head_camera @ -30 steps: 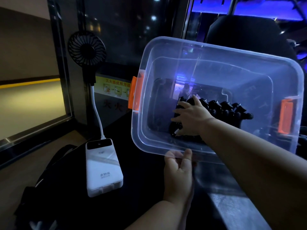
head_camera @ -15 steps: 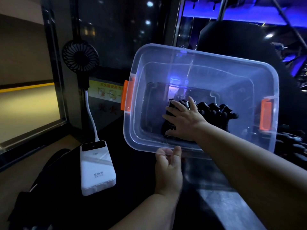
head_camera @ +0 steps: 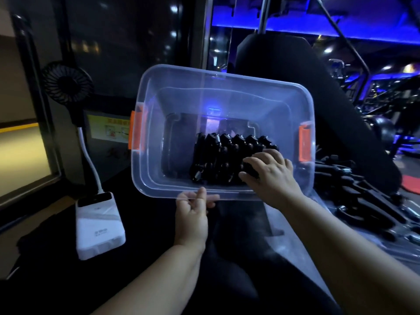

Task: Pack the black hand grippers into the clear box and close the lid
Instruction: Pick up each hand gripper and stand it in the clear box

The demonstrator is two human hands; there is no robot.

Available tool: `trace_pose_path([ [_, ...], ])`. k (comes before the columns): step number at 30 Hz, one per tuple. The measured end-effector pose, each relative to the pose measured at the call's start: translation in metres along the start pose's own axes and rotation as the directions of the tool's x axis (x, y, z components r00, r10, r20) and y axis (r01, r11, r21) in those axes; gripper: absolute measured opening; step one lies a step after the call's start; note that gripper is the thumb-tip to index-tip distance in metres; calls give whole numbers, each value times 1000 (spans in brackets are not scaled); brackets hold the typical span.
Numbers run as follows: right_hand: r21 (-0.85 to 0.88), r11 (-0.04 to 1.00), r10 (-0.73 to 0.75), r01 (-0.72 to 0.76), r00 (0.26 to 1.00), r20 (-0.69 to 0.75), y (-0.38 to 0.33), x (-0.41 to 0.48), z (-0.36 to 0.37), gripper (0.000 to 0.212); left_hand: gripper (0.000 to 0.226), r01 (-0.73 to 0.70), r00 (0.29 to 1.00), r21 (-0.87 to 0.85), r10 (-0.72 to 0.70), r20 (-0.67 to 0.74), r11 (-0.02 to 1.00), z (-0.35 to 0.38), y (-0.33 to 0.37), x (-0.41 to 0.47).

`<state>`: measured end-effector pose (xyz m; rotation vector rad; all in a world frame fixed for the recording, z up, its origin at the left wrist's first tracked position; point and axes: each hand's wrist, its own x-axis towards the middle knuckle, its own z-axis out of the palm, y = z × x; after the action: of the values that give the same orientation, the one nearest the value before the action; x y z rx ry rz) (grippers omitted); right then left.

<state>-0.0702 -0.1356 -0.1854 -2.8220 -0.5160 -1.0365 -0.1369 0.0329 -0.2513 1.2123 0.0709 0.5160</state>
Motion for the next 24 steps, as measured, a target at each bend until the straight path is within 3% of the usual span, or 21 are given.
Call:
trace_pose_path([
  [4, -18, 999, 32, -31, 999, 39, 29, -29, -7, 66, 14, -12, 1000, 9, 12, -6, 1000, 1, 1, 0],
  [7, -16, 999, -42, 43, 999, 26, 47, -48, -10, 57, 14, -14, 1000, 21, 14, -14, 1000, 2, 1, 0],
  [12, 125, 990, -58, 68, 995, -84, 59, -80, -24, 49, 17, -23, 999, 34, 24, -28, 999, 4, 1, -1],
  [16, 217, 969, 145, -115, 981, -126, 80, -99, -30, 50, 16, -29, 999, 42, 30, -27, 999, 4, 1, -1],
  [20, 48, 891, 453, -451, 891, -30, 110, -109, -26, 45, 18, -28, 999, 48, 29, -20, 998, 3, 1, -1],
  [24, -111, 771, 627, -627, 778, -45, 122, -113, -25, 39, 17, -19, 1000, 44, 20, -24, 999, 3, -1, 0],
])
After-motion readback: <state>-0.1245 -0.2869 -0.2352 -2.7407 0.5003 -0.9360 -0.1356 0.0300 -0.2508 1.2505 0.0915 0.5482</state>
